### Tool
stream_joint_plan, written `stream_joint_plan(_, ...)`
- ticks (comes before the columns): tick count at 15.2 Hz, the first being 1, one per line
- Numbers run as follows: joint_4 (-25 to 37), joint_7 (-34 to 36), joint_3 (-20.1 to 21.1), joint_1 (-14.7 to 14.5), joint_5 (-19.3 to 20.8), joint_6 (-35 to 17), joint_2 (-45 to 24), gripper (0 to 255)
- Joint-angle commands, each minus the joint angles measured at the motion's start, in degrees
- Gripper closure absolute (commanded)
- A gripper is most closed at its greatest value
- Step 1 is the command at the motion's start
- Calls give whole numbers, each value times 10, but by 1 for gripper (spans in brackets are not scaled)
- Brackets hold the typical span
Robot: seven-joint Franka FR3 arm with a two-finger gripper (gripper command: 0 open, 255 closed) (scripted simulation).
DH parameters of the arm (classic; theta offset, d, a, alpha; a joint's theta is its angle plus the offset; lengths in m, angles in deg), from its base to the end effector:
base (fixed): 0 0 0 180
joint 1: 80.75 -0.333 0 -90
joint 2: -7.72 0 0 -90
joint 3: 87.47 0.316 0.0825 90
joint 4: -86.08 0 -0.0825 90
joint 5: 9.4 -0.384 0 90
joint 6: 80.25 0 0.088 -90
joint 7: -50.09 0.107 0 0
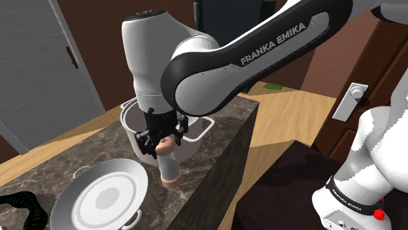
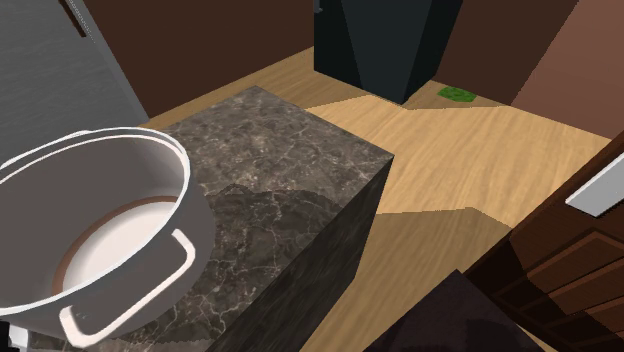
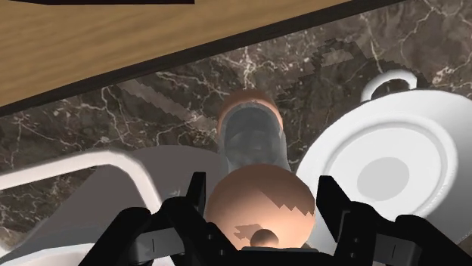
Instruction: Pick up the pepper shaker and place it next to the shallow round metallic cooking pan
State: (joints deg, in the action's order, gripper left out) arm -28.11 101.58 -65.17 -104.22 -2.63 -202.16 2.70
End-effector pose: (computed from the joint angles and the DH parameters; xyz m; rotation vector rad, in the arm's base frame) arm 0.4095 0.4076 0.4263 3.1333 -0.0663 0.1374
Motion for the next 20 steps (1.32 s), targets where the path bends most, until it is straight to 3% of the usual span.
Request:
stream_joint_plan(1, -7, 3, -1, 0, 4, -14, -7, 255)
stream_joint_plan(10, -14, 5, -1, 0, 8, -26, -13, 255)
stream_joint_plan(11, -14, 5, -1, 0, 8, -26, -13, 0)
stream_joint_plan(16, -14, 5, -1, 0, 8, -26, -13, 0)
stream_joint_plan(20, 24, -7, 2, 0, -10, 40, 19, 0)
